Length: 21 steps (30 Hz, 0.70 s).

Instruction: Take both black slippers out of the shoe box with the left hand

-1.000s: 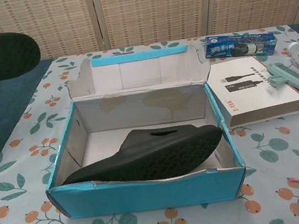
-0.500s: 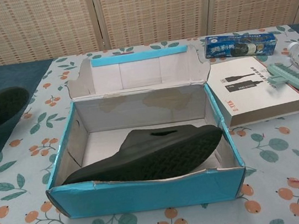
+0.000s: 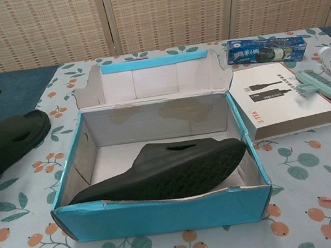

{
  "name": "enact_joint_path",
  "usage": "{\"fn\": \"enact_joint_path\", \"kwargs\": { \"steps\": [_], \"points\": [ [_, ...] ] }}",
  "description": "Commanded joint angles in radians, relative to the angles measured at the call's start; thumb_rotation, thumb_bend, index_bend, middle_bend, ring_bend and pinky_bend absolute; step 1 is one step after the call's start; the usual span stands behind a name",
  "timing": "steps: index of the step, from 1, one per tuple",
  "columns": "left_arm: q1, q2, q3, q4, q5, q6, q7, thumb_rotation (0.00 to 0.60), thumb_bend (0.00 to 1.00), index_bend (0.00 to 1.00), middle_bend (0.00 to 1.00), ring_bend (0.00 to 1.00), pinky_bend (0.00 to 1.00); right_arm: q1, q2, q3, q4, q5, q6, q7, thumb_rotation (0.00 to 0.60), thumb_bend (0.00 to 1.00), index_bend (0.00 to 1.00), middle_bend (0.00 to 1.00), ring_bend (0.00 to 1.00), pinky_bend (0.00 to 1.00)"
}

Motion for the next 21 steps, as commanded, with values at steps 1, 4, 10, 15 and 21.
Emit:
{"fn": "enact_joint_path", "kwargs": {
  "steps": [1, 4, 10, 15, 21],
  "points": [
    [0.023, 0.203, 0.102, -0.351, 0.230, -0.020, -0.234, 0.600, 0.38, 0.00, 0.00, 0.00, 0.28, 0.000, -0.001, 0.000, 0.000, 0.001, -0.001, -0.002, 0.456, 0.22, 0.00, 0.00, 0.00, 0.00],
    [-0.014, 0.297, 0.149, -0.506, 0.303, -0.107, -0.317, 0.600, 0.37, 0.00, 0.00, 0.00, 0.27, 0.001, -0.002, -0.001, -0.001, -0.004, -0.005, -0.006, 0.455, 0.22, 0.00, 0.00, 0.00, 0.00],
    [-0.094, 0.260, 0.109, -0.608, 0.225, -0.245, -0.245, 0.600, 0.37, 0.00, 0.00, 0.00, 0.23, 0.003, 0.000, -0.007, 0.001, -0.016, -0.008, -0.003, 0.457, 0.22, 0.00, 0.00, 0.00, 0.00],
    [-0.158, 0.146, 0.059, -0.612, 0.055, -0.330, -0.096, 0.600, 0.36, 0.00, 0.00, 0.00, 0.22, 0.004, 0.003, -0.004, 0.004, -0.008, -0.006, 0.010, 0.456, 0.22, 0.00, 0.00, 0.00, 0.00],
    [-0.228, -0.049, 0.003, -0.492, -0.134, -0.302, 0.188, 0.600, 0.35, 0.00, 0.00, 0.00, 0.21, 0.009, 0.005, -0.004, 0.005, -0.002, -0.017, 0.014, 0.455, 0.22, 0.00, 0.00, 0.00, 0.00]
  ]
}}
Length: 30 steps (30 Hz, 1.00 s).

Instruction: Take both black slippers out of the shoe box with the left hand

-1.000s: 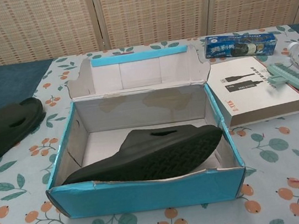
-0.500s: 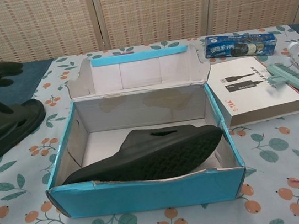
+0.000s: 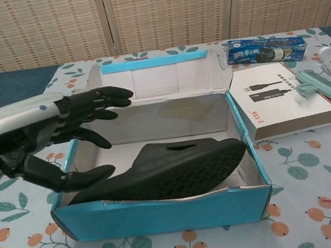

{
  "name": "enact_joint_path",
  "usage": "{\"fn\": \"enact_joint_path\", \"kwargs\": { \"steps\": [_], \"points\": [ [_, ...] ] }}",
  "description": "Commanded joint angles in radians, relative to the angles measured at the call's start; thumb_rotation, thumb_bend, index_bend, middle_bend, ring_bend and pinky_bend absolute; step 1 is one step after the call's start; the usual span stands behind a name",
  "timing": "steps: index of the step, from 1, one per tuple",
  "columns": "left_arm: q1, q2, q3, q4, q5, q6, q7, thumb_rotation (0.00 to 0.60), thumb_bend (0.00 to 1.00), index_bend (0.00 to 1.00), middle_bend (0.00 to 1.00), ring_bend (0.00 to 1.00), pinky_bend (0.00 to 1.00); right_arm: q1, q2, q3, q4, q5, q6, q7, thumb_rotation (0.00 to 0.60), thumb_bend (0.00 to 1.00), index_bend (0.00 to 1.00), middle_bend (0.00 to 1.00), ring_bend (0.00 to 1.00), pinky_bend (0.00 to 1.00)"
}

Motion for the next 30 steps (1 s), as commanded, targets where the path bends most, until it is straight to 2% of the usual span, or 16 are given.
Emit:
{"fn": "enact_joint_path", "kwargs": {
  "steps": [1, 7, 13, 20, 22, 25, 28, 30],
  "points": [
    [-0.071, -0.172, -0.054, 0.093, -0.158, 0.020, 0.239, 0.600, 0.36, 0.00, 0.00, 0.00, 0.20, 0.002, 0.001, -0.001, 0.000, 0.001, -0.003, 0.003, 0.455, 0.22, 0.00, 0.00, 0.00, 0.00],
    [-0.089, -0.257, -0.040, 0.154, -0.187, 0.073, 0.392, 0.600, 0.35, 0.00, 0.00, 0.00, 0.19, 0.000, 0.008, 0.002, 0.002, 0.010, 0.005, 0.021, 0.456, 0.22, 0.00, 0.00, 0.00, 0.00],
    [-0.093, -0.305, -0.030, 0.213, -0.200, 0.099, 0.460, 0.600, 0.35, 0.00, 0.00, 0.00, 0.18, 0.002, 0.008, 0.002, 0.002, 0.008, 0.003, 0.022, 0.456, 0.22, 0.00, 0.00, 0.00, 0.00],
    [-0.099, -0.311, -0.024, 0.218, -0.256, 0.090, 0.509, 0.600, 0.35, 0.02, 0.00, 0.00, 0.19, 0.001, 0.009, 0.004, 0.002, 0.013, 0.006, 0.024, 0.456, 0.22, 0.00, 0.00, 0.00, 0.00],
    [-0.105, -0.309, -0.025, 0.214, -0.282, 0.087, 0.532, 0.600, 0.35, 0.09, 0.02, 0.00, 0.19, 0.001, 0.009, 0.004, 0.002, 0.013, 0.005, 0.025, 0.456, 0.22, 0.00, 0.00, 0.00, 0.00],
    [-0.119, -0.310, -0.024, 0.207, -0.353, 0.101, 0.612, 0.600, 0.36, 0.24, 0.13, 0.03, 0.19, 0.002, 0.009, 0.004, 0.002, 0.013, 0.004, 0.025, 0.456, 0.22, 0.00, 0.00, 0.00, 0.00],
    [-0.125, -0.324, -0.030, 0.201, -0.393, 0.130, 0.658, 0.600, 0.42, 0.34, 0.26, 0.12, 0.19, 0.002, 0.010, 0.004, 0.002, 0.013, 0.002, 0.026, 0.456, 0.22, 0.00, 0.00, 0.00, 0.00],
    [-0.123, -0.335, -0.032, 0.201, -0.397, 0.152, 0.670, 0.600, 0.47, 0.38, 0.30, 0.15, 0.20, 0.002, 0.010, 0.004, 0.002, 0.014, 0.004, 0.027, 0.455, 0.22, 0.00, 0.00, 0.00, 0.00]
  ]
}}
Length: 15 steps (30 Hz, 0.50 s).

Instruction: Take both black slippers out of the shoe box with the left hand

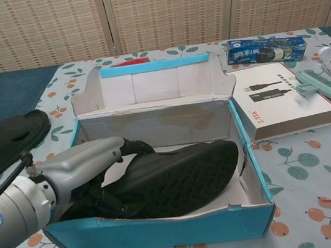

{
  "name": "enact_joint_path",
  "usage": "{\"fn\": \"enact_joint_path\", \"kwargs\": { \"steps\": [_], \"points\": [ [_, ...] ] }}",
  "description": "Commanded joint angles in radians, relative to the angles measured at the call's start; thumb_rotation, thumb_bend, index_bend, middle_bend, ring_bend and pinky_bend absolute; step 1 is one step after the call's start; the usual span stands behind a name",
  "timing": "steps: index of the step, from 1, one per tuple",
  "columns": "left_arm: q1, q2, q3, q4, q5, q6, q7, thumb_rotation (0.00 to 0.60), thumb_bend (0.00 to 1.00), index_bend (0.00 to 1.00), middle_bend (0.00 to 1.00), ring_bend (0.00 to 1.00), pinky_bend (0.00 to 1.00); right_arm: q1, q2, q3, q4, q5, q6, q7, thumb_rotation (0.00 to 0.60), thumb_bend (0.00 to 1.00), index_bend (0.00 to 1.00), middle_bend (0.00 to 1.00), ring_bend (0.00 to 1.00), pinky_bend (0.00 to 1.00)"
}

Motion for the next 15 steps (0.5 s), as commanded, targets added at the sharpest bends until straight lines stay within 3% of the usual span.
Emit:
{"fn": "enact_joint_path", "kwargs": {
  "steps": [1, 15],
  "points": [
    [-0.002, -0.021, -0.003, -0.006, -0.014, 0.039, 0.024, 0.600, 0.49, 0.40, 0.32, 0.17, 0.20, -0.001, 0.000, 0.001, 0.000, 0.001, 0.002, 0.002, 0.456, 0.22, 0.00, 0.00, 0.00, 0.00],
    [0.035, 0.013, 0.018, -0.040, 0.291, 0.143, -0.040, 0.600, 0.51, 0.42, 0.34, 0.19, 0.21, 0.000, -0.001, -0.001, 0.000, 0.000, -0.003, -0.003, 0.456, 0.22, 0.00, 0.00, 0.00, 0.00]
  ]
}}
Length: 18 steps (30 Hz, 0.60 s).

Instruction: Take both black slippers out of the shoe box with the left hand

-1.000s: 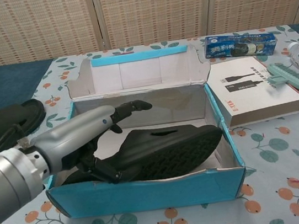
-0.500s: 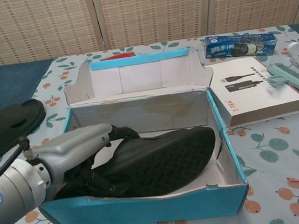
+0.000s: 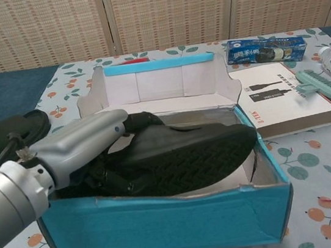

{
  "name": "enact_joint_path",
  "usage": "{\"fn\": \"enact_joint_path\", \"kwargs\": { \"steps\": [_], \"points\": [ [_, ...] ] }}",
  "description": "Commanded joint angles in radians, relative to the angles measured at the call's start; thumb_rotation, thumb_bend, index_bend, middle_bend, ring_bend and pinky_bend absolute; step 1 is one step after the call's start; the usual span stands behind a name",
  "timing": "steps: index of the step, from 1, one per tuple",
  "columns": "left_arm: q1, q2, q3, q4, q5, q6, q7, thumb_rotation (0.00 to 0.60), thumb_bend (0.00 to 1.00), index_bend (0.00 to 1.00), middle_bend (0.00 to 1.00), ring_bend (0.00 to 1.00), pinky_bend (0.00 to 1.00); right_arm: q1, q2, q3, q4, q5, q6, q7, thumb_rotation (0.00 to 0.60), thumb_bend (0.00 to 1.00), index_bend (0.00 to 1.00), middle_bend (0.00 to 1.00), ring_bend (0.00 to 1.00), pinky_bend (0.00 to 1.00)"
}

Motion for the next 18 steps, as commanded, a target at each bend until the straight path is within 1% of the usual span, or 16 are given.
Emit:
{"fn": "enact_joint_path", "kwargs": {
  "steps": [1, 6, 10, 11, 13, 15, 18],
  "points": [
    [0.018, 0.049, -0.007, -0.042, 0.084, 0.050, -0.017, 0.600, 0.51, 0.42, 0.34, 0.19, 0.21, -0.001, -0.001, 0.000, 0.001, -0.002, 0.002, 0.000, 0.456, 0.22, 0.00, 0.00, 0.00, 0.00],
    [0.048, 0.170, -0.040, -0.139, 0.122, 0.087, -0.076, 0.600, 0.49, 0.42, 0.34, 0.19, 0.21, 0.001, -0.002, -0.002, -0.002, -0.005, -0.003, -0.007, 0.455, 0.22, 0.00, 0.00, 0.00, 0.00],
    [0.075, 0.224, -0.034, -0.147, 0.138, 0.087, -0.149, 0.600, 0.48, 0.41, 0.33, 0.18, 0.21, -0.005, -0.004, -0.009, -0.003, -0.027, 0.008, -0.015, 0.456, 0.22, 0.00, 0.00, 0.00, 0.00],
    [0.083, 0.229, -0.036, -0.142, 0.156, 0.100, -0.167, 0.600, 0.48, 0.41, 0.33, 0.18, 0.20, -0.006, -0.004, -0.011, -0.002, -0.033, 0.010, -0.015, 0.457, 0.22, 0.00, 0.00, 0.00, 0.00],
    [0.111, 0.244, -0.031, -0.123, 0.231, 0.151, -0.200, 0.600, 0.48, 0.41, 0.33, 0.18, 0.20, -0.007, -0.001, -0.017, 0.001, -0.047, 0.015, -0.009, 0.456, 0.22, 0.00, 0.00, 0.00, 0.00],
    [0.147, 0.282, -0.016, -0.105, 0.305, 0.210, -0.224, 0.600, 0.48, 0.41, 0.33, 0.18, 0.20, -0.008, 0.002, -0.020, 0.006, -0.053, 0.022, 0.005, 0.456, 0.22, 0.00, 0.00, 0.00, 0.00],
    [0.208, 0.357, 0.013, -0.091, 0.363, 0.286, -0.243, 0.600, 0.47, 0.40, 0.32, 0.17, 0.20, -0.008, 0.004, -0.017, 0.010, -0.050, 0.027, 0.015, 0.456, 0.22, 0.00, 0.00, 0.00, 0.00]
  ]
}}
